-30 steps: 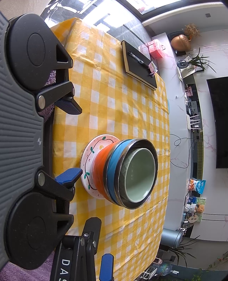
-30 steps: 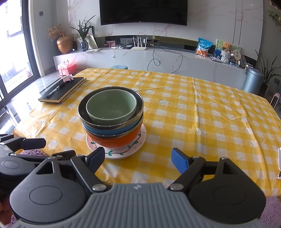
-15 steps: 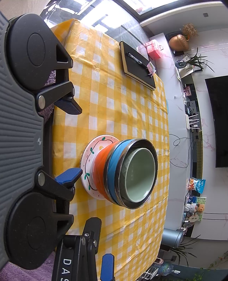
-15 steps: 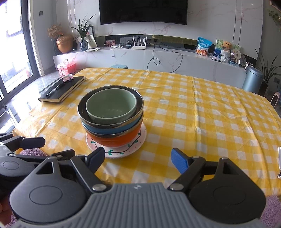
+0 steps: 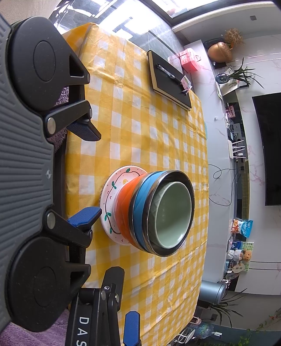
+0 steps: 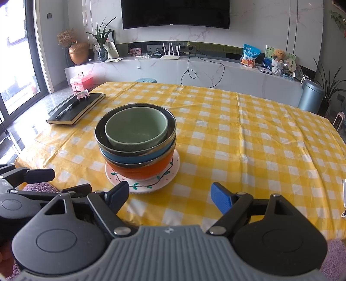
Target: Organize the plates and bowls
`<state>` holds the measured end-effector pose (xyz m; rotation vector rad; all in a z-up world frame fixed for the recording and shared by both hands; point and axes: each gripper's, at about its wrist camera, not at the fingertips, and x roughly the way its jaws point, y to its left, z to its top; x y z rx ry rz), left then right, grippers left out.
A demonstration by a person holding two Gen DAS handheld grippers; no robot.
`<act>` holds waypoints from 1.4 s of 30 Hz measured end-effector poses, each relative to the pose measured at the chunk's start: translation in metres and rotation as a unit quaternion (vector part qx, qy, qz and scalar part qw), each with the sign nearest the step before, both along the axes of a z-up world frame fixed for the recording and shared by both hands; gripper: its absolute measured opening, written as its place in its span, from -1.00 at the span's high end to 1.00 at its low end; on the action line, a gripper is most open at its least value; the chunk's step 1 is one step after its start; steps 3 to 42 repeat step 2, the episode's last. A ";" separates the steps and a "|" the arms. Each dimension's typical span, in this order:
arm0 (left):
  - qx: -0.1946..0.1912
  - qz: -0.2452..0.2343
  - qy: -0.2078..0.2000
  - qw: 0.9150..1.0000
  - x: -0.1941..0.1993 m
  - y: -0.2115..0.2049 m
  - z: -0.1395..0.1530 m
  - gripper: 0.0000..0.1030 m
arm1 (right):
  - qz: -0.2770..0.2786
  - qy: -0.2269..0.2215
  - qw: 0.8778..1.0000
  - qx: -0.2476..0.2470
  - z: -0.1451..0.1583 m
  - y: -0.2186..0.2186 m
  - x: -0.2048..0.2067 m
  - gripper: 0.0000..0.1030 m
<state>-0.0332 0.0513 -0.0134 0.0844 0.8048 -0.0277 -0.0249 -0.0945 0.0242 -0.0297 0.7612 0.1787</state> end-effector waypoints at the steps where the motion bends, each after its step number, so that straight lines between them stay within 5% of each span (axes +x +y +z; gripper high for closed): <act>1: 0.000 0.000 0.000 1.000 0.000 0.000 0.000 -0.59 | 0.000 0.000 1.000 0.000 0.000 0.000 0.000 -0.58; 42: 0.000 0.000 0.000 1.000 0.000 0.000 0.000 -0.58 | 0.000 0.000 1.000 0.000 0.000 0.000 0.000 -0.58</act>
